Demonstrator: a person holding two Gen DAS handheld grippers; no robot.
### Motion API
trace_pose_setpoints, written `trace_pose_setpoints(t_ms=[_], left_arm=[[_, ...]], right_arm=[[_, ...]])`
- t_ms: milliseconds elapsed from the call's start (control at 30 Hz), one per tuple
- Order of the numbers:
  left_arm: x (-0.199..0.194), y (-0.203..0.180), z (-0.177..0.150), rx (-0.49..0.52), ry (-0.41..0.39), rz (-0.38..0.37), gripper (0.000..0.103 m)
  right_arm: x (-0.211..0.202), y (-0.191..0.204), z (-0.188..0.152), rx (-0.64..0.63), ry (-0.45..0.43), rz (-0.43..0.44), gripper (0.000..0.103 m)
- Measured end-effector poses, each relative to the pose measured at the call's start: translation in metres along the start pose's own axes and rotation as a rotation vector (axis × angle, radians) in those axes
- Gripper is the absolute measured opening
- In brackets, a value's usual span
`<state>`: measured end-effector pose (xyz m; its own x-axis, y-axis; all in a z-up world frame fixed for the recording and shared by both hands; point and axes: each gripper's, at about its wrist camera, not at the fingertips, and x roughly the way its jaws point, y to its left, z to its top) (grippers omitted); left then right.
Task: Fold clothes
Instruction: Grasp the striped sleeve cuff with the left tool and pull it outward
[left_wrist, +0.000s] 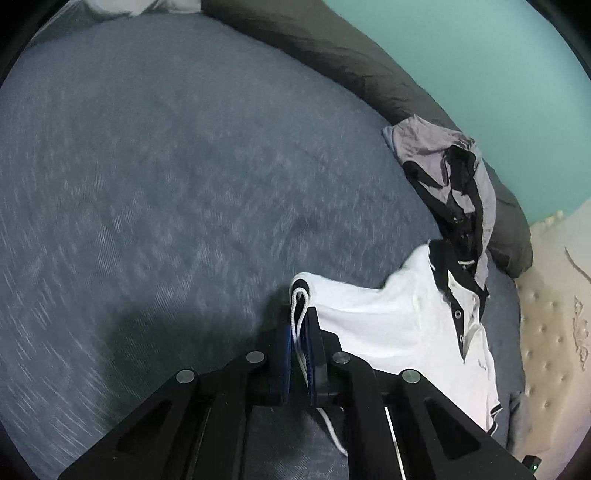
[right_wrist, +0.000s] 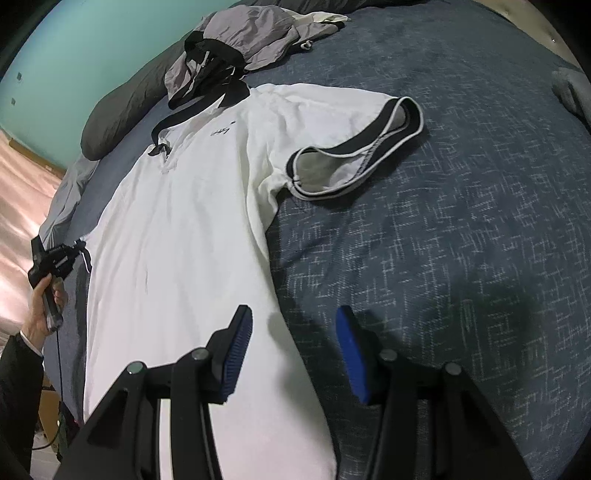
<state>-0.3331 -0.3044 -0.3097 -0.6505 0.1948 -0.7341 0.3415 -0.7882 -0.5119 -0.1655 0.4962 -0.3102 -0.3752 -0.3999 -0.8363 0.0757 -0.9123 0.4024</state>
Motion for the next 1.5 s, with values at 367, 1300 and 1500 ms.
trace_pose_setpoints(t_ms=[367, 1300, 1500], left_arm=[[0.020, 0.009, 0.037, -0.002, 0.038, 0.063, 0.007], [0.057, -0.019, 0.076, 0.061, 0.043, 0.113, 0.006], [0.062, -0.024, 0.078, 0.060, 0.057, 0.124, 0.006]], right_arm=[[0.010, 0.015, -0.001, -0.019, 0.010, 0.019, 0.048], [0.015, -0.007, -0.007, 0.021, 0.021, 0.004, 0.048], [0.018, -0.008, -0.006, 0.026, 0.024, 0.007, 0.048]])
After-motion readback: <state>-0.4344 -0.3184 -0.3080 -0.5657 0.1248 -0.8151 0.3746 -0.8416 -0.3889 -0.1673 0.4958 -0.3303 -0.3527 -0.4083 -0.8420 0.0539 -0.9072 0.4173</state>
